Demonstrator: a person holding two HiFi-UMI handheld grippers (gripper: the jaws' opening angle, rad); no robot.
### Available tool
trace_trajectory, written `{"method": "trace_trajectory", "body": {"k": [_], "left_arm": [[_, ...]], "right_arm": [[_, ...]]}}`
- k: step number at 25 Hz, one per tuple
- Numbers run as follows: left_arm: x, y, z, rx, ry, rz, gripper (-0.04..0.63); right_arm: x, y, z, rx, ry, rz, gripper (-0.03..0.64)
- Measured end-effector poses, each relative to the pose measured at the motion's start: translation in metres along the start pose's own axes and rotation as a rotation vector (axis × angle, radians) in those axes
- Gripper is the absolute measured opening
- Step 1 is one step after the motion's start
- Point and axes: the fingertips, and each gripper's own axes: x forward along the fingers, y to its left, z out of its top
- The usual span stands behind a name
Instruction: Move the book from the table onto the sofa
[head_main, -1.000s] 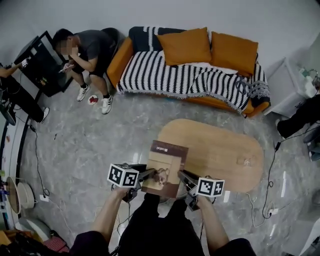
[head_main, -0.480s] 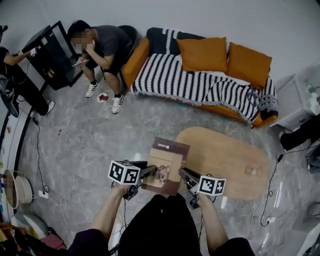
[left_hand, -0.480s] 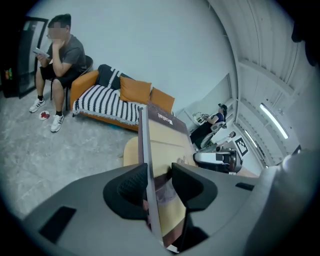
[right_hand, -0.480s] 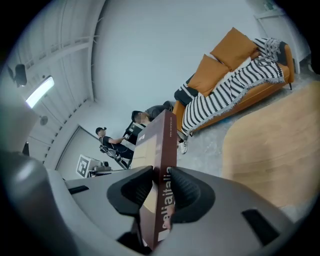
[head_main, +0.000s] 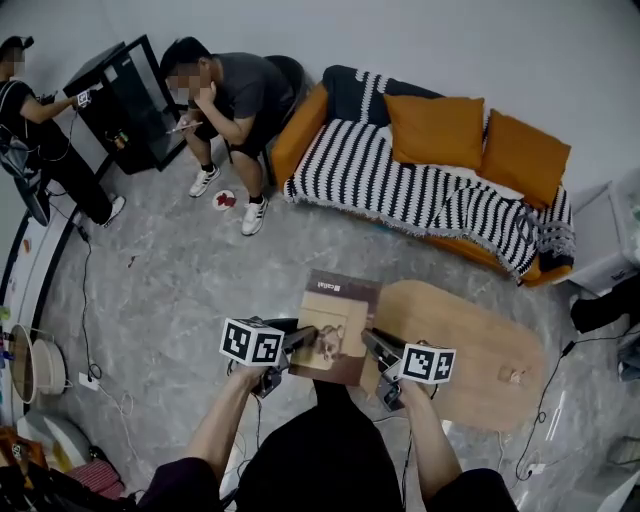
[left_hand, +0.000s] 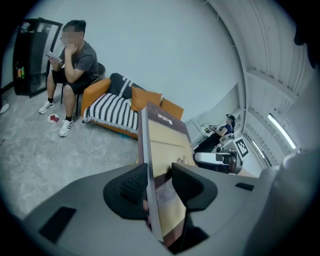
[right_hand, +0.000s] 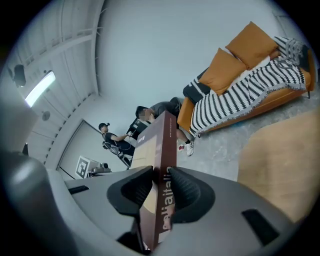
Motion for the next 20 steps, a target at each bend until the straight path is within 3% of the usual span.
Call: {"method": "trace_trajectory", "body": {"k": [12,20], "left_arm": [[0.026,0.067,0.125,-0.041,-0.015,0.021,0.16],[0.06,0.089,0.199,-0.012,0.013,0.003,0.16]], "right_arm": [[0.089,-0.007,0.121,-0.013,0.036,0.029,0.127],[0.117,-0.025,0.19,0.019,0.004,0.015,0.127]]}}
